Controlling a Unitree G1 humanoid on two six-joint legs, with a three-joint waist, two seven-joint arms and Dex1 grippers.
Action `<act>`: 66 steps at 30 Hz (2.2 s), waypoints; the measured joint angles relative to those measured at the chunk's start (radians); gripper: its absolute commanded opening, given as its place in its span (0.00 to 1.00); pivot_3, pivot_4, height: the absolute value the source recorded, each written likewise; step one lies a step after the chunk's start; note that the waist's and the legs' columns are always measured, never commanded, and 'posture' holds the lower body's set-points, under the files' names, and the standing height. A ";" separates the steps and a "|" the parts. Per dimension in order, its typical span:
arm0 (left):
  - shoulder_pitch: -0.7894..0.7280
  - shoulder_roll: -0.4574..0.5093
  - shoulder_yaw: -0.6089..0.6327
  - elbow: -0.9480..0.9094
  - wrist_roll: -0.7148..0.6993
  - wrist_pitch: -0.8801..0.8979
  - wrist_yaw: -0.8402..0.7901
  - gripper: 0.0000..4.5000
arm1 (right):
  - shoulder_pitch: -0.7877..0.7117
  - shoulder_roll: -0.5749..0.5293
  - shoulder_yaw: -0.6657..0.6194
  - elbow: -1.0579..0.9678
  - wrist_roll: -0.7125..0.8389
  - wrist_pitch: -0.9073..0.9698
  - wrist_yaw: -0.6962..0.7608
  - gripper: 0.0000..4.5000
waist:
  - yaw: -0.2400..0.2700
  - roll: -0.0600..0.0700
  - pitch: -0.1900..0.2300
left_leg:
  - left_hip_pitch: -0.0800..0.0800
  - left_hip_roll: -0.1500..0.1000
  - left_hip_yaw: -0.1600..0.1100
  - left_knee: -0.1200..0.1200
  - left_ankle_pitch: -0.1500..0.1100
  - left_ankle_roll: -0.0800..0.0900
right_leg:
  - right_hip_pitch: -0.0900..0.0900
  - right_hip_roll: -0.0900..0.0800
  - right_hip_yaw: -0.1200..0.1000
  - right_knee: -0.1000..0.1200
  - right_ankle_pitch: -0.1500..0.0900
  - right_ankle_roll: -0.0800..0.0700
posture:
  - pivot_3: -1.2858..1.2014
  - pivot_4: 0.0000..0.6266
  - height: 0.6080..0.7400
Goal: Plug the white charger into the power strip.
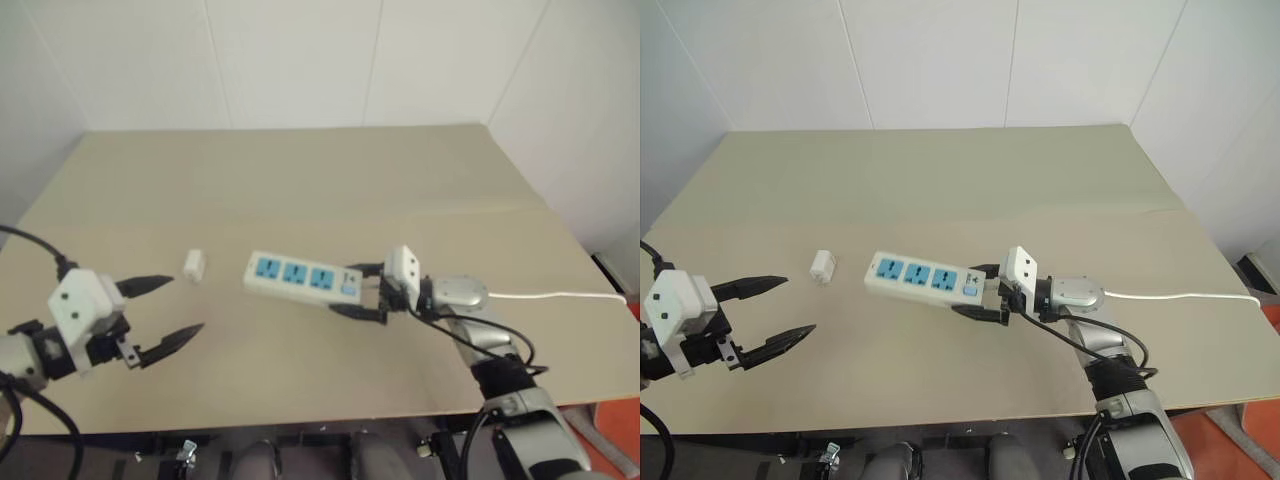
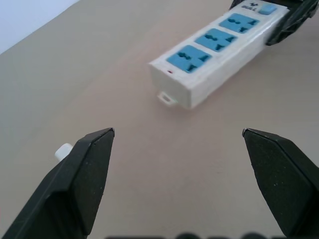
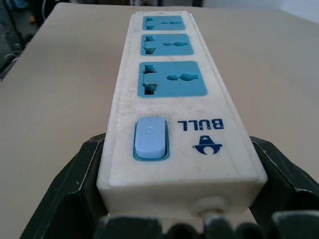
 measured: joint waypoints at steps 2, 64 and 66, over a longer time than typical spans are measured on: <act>-0.009 0.000 -0.002 0.001 0.000 0.000 -0.003 1.00 | 0.010 0.001 0.038 0.023 -0.025 -0.024 0.024 0.77 | 0.000 0.000 0.000 | 0.000 0.000 0.000 0.000 0.000 0.000 | 0.000 0.000 0.000 0.000 0.000 0.000 | 0.52 0.24 1.00; -1.708 -0.281 -0.647 1.832 0.400 0.944 0.755 0.35 | 0.064 0.084 0.062 0.037 -0.096 -0.056 -0.078 0.77 | 0.000 -0.016 0.003 | -0.009 0.008 -0.001 0.002 0.000 -0.009 | -0.015 0.012 0.001 0.008 0.002 0.000 | 0.52 0.24 1.00; -1.707 -0.281 -0.629 1.833 0.408 0.939 0.761 0.22 | 0.067 0.082 0.061 0.031 -0.095 -0.050 -0.083 0.77 | 0.001 -0.016 0.002 | -0.009 0.008 -0.001 0.002 -0.001 -0.009 | -0.015 0.011 0.001 0.008 0.002 0.000 | 0.52 0.24 1.00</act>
